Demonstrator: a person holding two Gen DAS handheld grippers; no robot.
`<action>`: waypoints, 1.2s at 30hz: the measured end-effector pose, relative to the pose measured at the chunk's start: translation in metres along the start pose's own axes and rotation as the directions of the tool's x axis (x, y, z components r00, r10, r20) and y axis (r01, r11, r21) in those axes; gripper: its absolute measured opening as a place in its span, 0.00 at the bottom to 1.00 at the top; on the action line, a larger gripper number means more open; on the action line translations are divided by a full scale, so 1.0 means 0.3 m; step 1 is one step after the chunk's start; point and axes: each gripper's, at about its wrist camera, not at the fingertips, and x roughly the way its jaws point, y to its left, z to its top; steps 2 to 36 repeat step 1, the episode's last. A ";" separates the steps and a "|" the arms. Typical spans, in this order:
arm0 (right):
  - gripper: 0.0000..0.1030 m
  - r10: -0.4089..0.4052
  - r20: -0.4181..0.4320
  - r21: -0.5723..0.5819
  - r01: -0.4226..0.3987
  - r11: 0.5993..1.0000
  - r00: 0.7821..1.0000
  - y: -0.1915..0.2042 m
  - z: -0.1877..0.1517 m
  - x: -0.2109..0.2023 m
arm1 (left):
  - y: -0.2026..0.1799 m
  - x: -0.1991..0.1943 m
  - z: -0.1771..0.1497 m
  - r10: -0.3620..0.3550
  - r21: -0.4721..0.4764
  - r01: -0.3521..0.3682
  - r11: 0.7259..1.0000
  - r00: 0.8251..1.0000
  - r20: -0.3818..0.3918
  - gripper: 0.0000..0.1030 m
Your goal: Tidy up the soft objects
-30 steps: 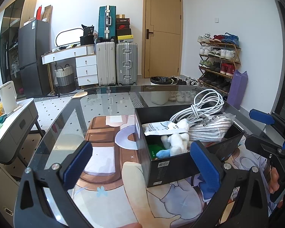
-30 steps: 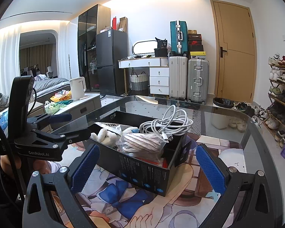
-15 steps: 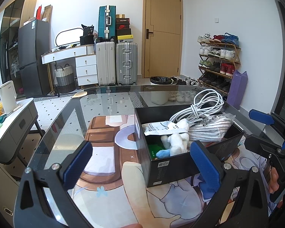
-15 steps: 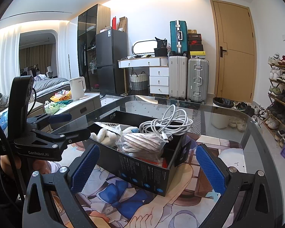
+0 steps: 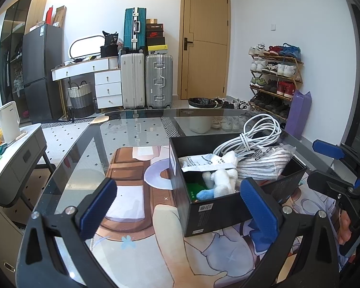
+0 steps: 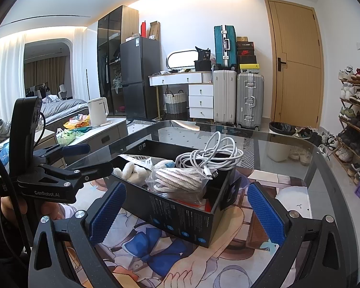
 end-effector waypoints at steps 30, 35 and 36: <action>1.00 -0.001 0.000 -0.001 0.001 1.000 1.000 -0.001 0.000 0.000 | -0.001 0.003 0.001 0.001 -0.002 -0.001 1.000 1.000 -0.002 1.00; 1.00 -0.001 0.000 -0.001 0.001 1.000 1.000 -0.001 0.000 0.000 | -0.001 0.003 0.001 0.001 -0.002 -0.001 1.000 1.000 -0.002 1.00; 1.00 -0.001 0.000 -0.001 0.001 1.000 1.000 -0.001 0.000 0.000 | -0.001 0.003 0.001 0.001 -0.002 -0.001 1.000 1.000 -0.002 1.00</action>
